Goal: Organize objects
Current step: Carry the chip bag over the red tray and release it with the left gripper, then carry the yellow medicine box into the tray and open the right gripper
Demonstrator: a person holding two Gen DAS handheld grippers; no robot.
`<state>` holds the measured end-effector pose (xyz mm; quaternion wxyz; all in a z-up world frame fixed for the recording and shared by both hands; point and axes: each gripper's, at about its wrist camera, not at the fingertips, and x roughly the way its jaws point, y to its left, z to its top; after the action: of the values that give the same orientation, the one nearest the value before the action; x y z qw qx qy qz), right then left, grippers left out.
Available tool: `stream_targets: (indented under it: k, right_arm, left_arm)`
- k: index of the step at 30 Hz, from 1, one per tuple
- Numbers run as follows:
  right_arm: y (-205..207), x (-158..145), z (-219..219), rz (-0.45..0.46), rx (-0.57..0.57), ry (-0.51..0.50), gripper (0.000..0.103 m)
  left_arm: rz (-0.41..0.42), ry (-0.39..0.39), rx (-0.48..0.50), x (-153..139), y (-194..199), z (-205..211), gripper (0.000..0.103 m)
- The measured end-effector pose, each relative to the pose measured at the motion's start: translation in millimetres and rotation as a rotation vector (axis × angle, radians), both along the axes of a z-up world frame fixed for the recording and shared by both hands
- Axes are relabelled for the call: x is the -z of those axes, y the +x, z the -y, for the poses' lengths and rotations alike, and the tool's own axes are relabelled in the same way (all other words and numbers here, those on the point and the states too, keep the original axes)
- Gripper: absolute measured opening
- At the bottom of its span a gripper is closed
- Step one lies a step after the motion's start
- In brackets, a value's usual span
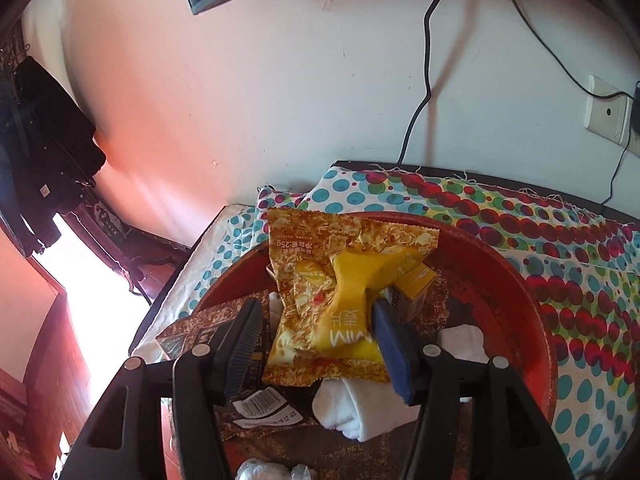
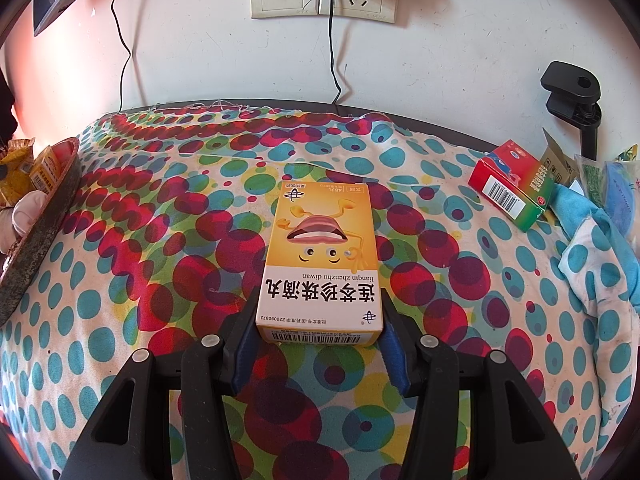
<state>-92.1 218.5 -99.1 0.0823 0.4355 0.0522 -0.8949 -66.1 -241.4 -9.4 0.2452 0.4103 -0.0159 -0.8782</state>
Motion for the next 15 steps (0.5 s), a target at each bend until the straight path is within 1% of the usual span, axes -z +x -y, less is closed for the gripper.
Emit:
stream_targets:
  k: [3, 6, 9, 12, 13, 15]
  right_arm:
    - [1.5, -0.9, 2.3, -0.004, -0.001, 0.001, 0.049]
    - [4.9, -3.8, 8.8, -0.013, -0.023, -0.001, 0.048]
    - [10.2, -10.1, 11.0, -0.057, -0.043, -0.008, 0.048]
    - [13.3, -15.4, 5.5, -0.084, -0.022, -0.014, 0.048]
    - [12.4, -15.4, 3.4, -0.086, -0.013, -0.015, 0.048]
    - [8.6, -15.1, 1.2, -0.08, -0.002, -0.008, 0.048]
  left_arm:
    - [-0.036, -0.026, -0.005, -10.8, 28.5, -12.2, 0.06]
    - [-0.081, -0.008, -0.025, -14.7, 61.9, -22.6, 0.06]
    - [-0.119, 0.016, -0.079, -11.2, 92.6, -28.3, 0.061]
    - [-0.164, 0.024, -0.154, -4.1, 119.3, -29.7, 0.061]
    - [-0.172, 0.031, -0.166, -1.2, 125.5, -28.8, 0.061]
    - [-0.157, 0.023, -0.178, 5.0, 130.0, -25.3, 0.061]
